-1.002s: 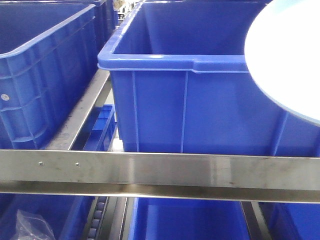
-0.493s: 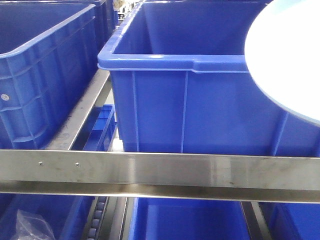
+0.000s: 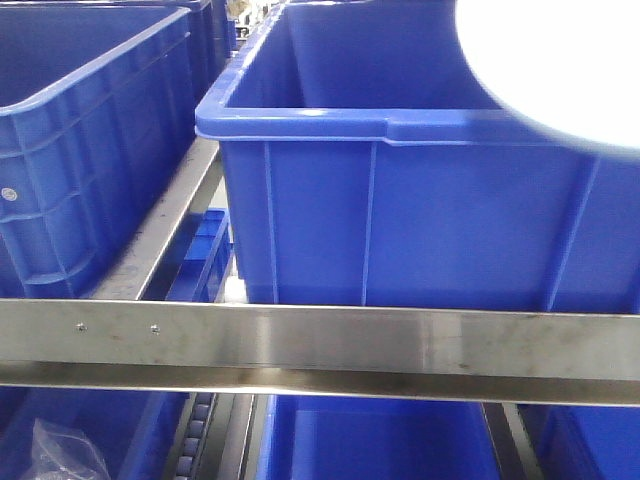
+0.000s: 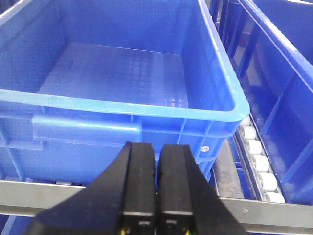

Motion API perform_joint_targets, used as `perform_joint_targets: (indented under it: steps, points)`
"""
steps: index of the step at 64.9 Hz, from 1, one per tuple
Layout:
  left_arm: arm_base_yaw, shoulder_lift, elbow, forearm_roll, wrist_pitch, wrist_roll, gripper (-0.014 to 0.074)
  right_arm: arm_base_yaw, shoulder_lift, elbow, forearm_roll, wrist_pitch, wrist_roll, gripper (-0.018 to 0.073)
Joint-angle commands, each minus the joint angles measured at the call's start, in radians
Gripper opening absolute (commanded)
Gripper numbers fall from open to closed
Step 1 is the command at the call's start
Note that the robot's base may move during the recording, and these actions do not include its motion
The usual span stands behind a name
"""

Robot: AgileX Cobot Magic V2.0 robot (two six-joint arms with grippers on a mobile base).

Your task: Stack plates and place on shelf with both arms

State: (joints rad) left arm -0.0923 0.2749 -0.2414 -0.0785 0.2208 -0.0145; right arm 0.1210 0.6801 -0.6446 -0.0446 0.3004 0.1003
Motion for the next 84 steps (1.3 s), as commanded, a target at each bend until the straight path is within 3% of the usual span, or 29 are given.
perform_joint_targets:
  steps: [1,17,33,36,45,50,64,70,78,84]
  points:
    - [0.003,0.014,-0.031,-0.002,-0.083,-0.009,0.0099,-0.005,0.095,-0.099,0.021,-0.168,-0.002,0.0050]
    - [0.003,0.014,-0.031,-0.002,-0.083,-0.009,0.0099,-0.005,0.469,-0.348,0.028,-0.214,-0.002,0.0050]
    - [0.003,0.014,-0.031,-0.002,-0.083,-0.009,0.0099,-0.003,0.685,-0.522,0.045,-0.219,-0.002,0.0065]
    - [0.003,0.014,-0.031,-0.002,-0.083,-0.009,0.0099,-0.003,0.705,-0.535,0.045,-0.227,-0.002,0.0111]
    - [0.003,0.014,-0.031,-0.002,-0.083,-0.009,0.0099,-0.003,0.727,-0.537,0.045,-0.273,-0.002,0.0488]
    - [0.003,0.014,-0.031,-0.002,-0.083,-0.009,0.0099,-0.003,0.726,-0.537,0.045,-0.269,-0.002,0.0564]
    - [0.003,0.014,-0.031,-0.002,-0.083,-0.009,0.0099,-0.003,0.631,-0.513,0.045,-0.196,-0.002,0.0491]
    - [0.003,0.014,-0.031,-0.002,-0.083,-0.009,0.0099,-0.003,0.525,-0.457,0.045,-0.176,-0.002,0.0348]
    - [0.003,0.014,-0.031,-0.002,-0.083,-0.009,0.0099,-0.003,0.353,-0.347,0.045,-0.187,-0.002,0.0043]
    - [0.003,0.014,-0.031,-0.002,-0.083,-0.009,0.0099,-0.003,0.226,-0.246,0.045,-0.221,-0.002,0.0064]
